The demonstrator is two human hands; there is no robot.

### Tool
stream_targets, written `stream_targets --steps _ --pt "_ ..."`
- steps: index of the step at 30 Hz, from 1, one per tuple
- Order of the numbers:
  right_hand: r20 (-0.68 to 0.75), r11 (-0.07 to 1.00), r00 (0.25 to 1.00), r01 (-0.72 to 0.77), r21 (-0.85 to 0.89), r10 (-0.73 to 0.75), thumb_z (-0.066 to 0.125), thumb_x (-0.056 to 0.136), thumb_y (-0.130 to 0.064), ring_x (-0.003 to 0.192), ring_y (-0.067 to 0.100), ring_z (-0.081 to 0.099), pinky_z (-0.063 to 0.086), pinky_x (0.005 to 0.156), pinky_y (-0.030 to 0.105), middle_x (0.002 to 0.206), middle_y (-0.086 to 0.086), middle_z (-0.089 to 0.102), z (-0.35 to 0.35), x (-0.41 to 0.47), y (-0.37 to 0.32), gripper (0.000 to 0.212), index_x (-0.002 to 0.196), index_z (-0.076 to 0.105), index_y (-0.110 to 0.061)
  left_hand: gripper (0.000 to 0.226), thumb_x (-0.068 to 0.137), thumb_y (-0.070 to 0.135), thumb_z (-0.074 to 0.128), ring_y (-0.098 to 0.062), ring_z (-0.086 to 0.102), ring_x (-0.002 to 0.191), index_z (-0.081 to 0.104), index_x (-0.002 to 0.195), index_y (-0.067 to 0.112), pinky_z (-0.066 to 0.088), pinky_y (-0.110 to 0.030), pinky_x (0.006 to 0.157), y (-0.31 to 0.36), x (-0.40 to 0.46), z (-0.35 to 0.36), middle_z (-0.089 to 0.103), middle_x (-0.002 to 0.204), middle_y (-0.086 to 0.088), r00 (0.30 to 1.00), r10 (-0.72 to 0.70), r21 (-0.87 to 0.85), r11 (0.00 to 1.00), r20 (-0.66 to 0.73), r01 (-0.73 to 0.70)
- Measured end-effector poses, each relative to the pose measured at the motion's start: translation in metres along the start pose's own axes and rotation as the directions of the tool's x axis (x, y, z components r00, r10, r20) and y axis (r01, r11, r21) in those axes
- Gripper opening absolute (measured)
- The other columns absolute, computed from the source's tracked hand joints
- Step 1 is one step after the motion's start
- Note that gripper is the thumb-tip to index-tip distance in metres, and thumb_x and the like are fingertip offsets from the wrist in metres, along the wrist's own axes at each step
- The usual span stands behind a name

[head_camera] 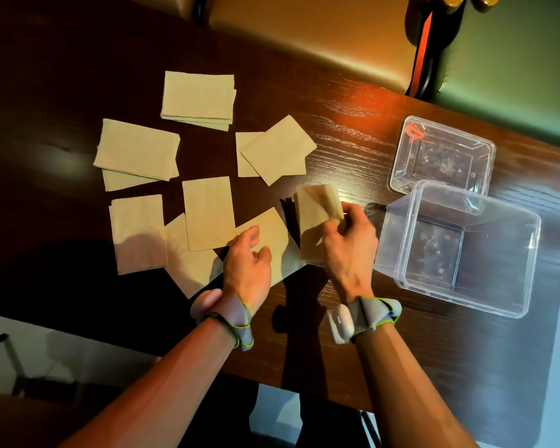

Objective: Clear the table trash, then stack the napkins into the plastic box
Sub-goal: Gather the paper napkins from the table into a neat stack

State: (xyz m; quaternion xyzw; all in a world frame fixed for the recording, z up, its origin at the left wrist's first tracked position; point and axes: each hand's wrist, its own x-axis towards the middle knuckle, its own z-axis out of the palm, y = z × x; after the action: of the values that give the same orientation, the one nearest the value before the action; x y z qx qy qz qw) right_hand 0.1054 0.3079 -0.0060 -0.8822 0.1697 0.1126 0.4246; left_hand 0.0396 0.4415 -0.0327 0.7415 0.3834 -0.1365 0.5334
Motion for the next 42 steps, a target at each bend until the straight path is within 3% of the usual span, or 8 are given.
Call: stream_targets --steps 3,8,12,16,22,26,36,42 --pt "0.043 0.989 0.998 0.043 0.142 -0.050 0.056 0.079 -0.014 0.070 0.016 0.062 0.052 0.064 0.034 0.079 -0.001 0.070 -0.014 0.001 -0.003 0.035 0.110 0.067 -0.027 0.037 0.101 0.009 0.052 -0.010 0.056 0.115 0.056 0.138 0.010 0.040 -0.007 0.085 -0.002 0.002 -0.002 0.062 0.137 -0.009 1.000 -0.025 -0.097 0.995 0.015 0.027" --pt "0.362 0.924 0.932 -0.162 0.347 0.027 0.058 0.078 -0.008 0.073 0.010 0.069 0.055 0.064 0.020 0.082 0.000 0.073 -0.009 0.002 -0.001 0.038 0.112 0.068 -0.023 0.033 0.106 0.017 0.044 -0.034 0.058 0.127 0.060 0.130 0.001 0.044 -0.048 0.112 0.002 0.001 -0.004 0.063 0.133 -0.020 0.993 -0.120 -0.335 0.935 -0.002 0.113" --pt "0.492 0.961 0.865 -0.213 0.178 0.100 0.059 0.088 0.000 0.075 0.008 0.069 0.051 0.060 0.012 0.087 0.000 0.071 0.015 0.003 0.004 0.031 0.112 0.064 -0.018 0.040 0.107 0.019 0.042 -0.024 0.061 0.117 0.053 0.137 -0.004 0.045 -0.038 0.107 0.006 -0.016 -0.007 0.059 0.136 -0.021 0.967 -0.246 -0.531 0.829 -0.060 0.178" --pt "0.474 0.995 0.880 0.018 -0.095 0.030 0.065 0.084 -0.013 0.095 0.020 0.065 0.053 0.083 0.031 0.099 -0.001 0.070 0.035 0.004 0.009 0.038 0.119 0.061 -0.028 0.046 0.106 0.020 0.045 -0.022 0.055 0.120 0.041 0.148 0.000 0.042 -0.035 0.105 0.002 -0.032 -0.005 0.052 0.144 -0.019 0.927 -0.375 -0.579 0.752 0.020 0.316" --pt "0.314 0.903 0.938 0.258 -0.343 -0.149 0.063 0.089 -0.031 0.111 0.029 0.060 0.053 0.095 0.046 0.122 0.008 0.058 0.041 -0.002 0.017 0.046 0.134 0.056 -0.023 0.026 0.103 0.022 0.051 -0.025 0.054 0.116 0.063 0.120 0.006 0.043 -0.050 0.112 0.007 -0.022 0.000 0.061 0.102 -0.003 0.876 -0.482 -0.614 0.687 0.015 0.388" --pt "0.274 0.917 0.955 0.204 -0.342 -0.110 0.062 0.090 -0.032 0.115 0.032 0.058 0.049 0.098 0.051 0.124 0.009 0.056 0.041 -0.005 0.018 0.048 0.137 0.057 -0.023 0.040 0.102 0.030 0.053 -0.031 0.052 0.128 0.060 0.129 0.000 0.041 -0.052 0.112 0.012 -0.013 0.000 0.056 0.137 -0.018 0.861 -0.509 -0.552 0.721 -0.012 0.419" --pt "0.259 0.963 0.965 0.098 -0.253 -0.030 0.070 0.085 -0.027 0.103 0.027 0.064 0.053 0.091 0.039 0.114 0.007 0.065 0.044 -0.010 0.019 0.045 0.128 0.062 -0.021 0.028 0.102 0.029 0.050 -0.033 0.057 0.125 0.061 0.115 0.006 0.043 -0.051 0.111 0.017 -0.003 0.010 0.058 0.138 -0.017 0.869 -0.496 -0.525 0.737 0.006 0.424" --pt "0.272 0.978 0.961 0.019 -0.206 0.039 0.073 0.081 -0.025 0.093 0.023 0.067 0.056 0.087 0.040 0.102 0.002 0.071 0.044 -0.009 0.023 0.043 0.123 0.063 -0.024 0.020 0.093 0.010 0.062 -0.032 0.065 0.090 0.068 0.109 -0.001 0.050 -0.029 0.069 0.018 -0.003 0.013 0.070 0.101 -0.019 0.907 -0.418 -0.459 0.815 -0.042 0.354"
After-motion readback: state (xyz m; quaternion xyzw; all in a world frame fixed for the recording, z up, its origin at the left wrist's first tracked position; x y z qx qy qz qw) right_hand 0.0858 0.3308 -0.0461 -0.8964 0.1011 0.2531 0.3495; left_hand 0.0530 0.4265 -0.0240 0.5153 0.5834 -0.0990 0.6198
